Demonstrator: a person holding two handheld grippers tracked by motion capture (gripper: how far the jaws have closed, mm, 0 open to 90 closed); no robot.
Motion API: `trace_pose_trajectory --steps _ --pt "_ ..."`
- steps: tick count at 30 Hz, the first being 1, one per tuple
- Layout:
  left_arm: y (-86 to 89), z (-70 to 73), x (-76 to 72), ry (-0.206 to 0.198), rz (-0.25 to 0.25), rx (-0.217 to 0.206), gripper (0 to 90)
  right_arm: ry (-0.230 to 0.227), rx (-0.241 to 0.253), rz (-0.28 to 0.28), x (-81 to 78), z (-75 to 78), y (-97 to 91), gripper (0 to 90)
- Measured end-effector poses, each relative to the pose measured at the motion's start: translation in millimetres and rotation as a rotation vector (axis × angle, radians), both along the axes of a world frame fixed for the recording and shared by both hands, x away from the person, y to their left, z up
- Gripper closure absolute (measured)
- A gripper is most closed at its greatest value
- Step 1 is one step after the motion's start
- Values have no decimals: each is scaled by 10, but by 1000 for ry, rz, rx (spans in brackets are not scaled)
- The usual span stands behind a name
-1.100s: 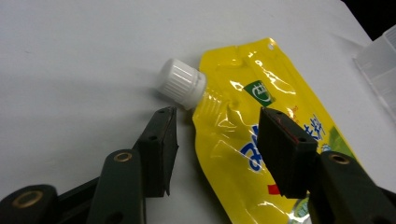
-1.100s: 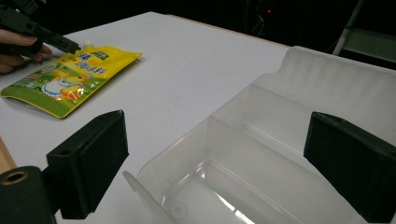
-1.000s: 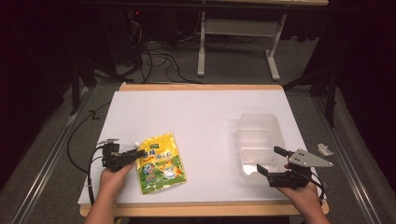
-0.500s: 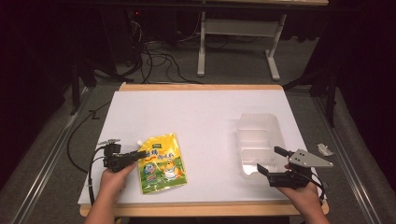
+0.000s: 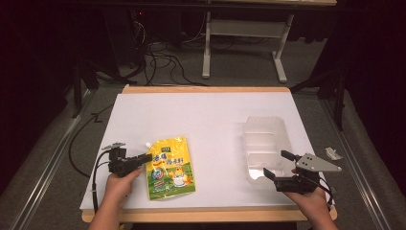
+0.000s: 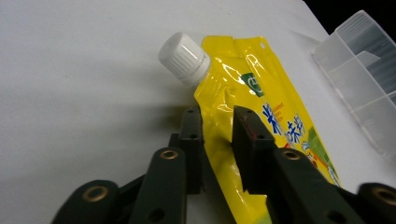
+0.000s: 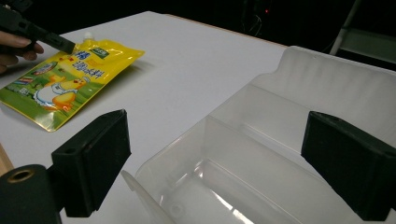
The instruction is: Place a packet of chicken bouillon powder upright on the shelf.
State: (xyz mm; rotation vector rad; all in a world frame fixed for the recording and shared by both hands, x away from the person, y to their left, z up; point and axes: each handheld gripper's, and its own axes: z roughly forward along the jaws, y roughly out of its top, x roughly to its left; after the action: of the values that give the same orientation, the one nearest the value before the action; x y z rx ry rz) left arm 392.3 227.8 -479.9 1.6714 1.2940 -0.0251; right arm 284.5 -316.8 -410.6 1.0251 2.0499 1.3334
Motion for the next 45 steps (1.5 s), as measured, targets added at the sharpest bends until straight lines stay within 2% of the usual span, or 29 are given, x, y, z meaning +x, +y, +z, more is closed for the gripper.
trace_pose_trajectory --steps 6,7,10,11,12,13,16,24,27,30,31,33,45 --pt "-45 19 -15 -14 -1 29 831 -3 3 -2 -2 3 -2 87" --pt "-82 47 -28 -33 -4 57 843 -3 3 -3 -2 4 -2 87" --pt "-133 80 -48 -51 1 79 890 -3 4 -6 -5 6 -2 88" --pt "-186 112 -71 -73 5 107 899 -4 4 -6 -8 8 -4 90" --pt "-186 112 -71 -73 5 107 900 -4 4 -6 -8 8 -4 90" --pt "-228 140 -94 -94 10 128 900 -6 3 -6 -8 9 -6 91" --pt "-281 176 -129 -121 23 157 900 -6 2 -7 -9 10 -6 92" --pt "-348 257 -223 -180 55 172 900 -11 4 -9 -19 15 -1 93" --pt "-383 320 -303 -239 70 177 900 -14 6 -10 -23 17 1 94" --pt "-406 365 -362 -273 83 176 900 -19 5 -7 -29 21 10 94" --pt "-406 365 -362 -273 83 176 900 -19 5 -7 -29 21 10 94" --pt "-427 402 -414 -303 93 178 900 -22 8 -4 -41 30 26 94" --pt "-490 530 -605 -397 108 199 900 -28 8 28 -91 47 142 94"
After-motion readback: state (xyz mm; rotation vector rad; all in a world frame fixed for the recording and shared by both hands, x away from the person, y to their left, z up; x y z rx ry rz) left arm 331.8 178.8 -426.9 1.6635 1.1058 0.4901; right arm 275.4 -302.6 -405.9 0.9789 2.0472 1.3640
